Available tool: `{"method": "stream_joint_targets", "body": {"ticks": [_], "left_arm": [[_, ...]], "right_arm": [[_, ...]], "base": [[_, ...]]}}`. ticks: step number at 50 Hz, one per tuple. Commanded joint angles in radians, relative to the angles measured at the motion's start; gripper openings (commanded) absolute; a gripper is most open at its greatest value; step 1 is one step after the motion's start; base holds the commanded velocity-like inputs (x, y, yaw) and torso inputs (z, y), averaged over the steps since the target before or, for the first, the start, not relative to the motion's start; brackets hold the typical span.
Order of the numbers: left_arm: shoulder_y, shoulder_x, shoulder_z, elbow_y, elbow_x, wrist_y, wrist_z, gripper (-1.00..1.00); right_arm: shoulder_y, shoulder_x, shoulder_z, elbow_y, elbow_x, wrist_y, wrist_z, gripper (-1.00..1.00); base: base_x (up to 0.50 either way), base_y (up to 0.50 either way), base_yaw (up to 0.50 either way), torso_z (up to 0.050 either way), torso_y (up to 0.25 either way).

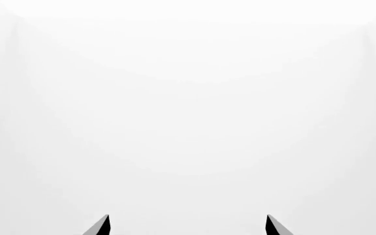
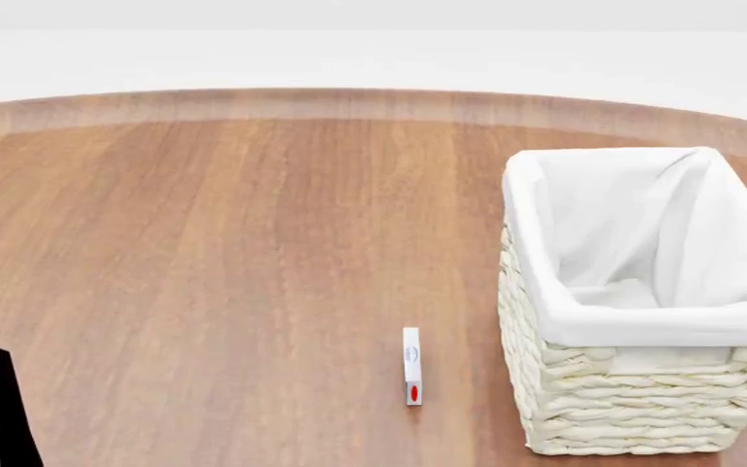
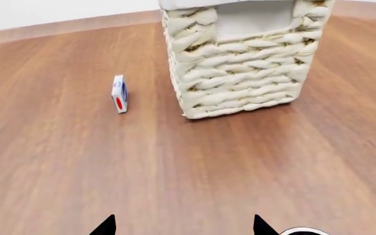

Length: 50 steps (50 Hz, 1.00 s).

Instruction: Pick up the tomato sauce, and put it in the basket.

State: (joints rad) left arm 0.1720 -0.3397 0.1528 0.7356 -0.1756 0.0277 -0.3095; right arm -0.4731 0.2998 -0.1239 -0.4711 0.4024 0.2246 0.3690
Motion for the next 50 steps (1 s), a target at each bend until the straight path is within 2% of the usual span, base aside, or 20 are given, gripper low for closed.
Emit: {"method": "stream_joint_targets", "body": {"ticks": [1, 50], "left_arm": [[0.003, -0.004, 0.006, 0.003, 0.002, 0.001, -0.005, 1.0], [0.017, -0.024, 0.003, 0.011, -0.011, 0.008, -0.027, 1.0]], "right_arm": [[-0.021, 0.002, -0.002, 0.004, 0.013, -0.005, 0.0, 1.0], [-0.05, 0.011, -0.063, 0.034, 0.025, -0.028, -0.026, 1.0]], "base": [[0.0, 0.0, 0.0, 0.0, 0.0], [0.0, 0.0, 0.0, 0.0, 0.0]]}}
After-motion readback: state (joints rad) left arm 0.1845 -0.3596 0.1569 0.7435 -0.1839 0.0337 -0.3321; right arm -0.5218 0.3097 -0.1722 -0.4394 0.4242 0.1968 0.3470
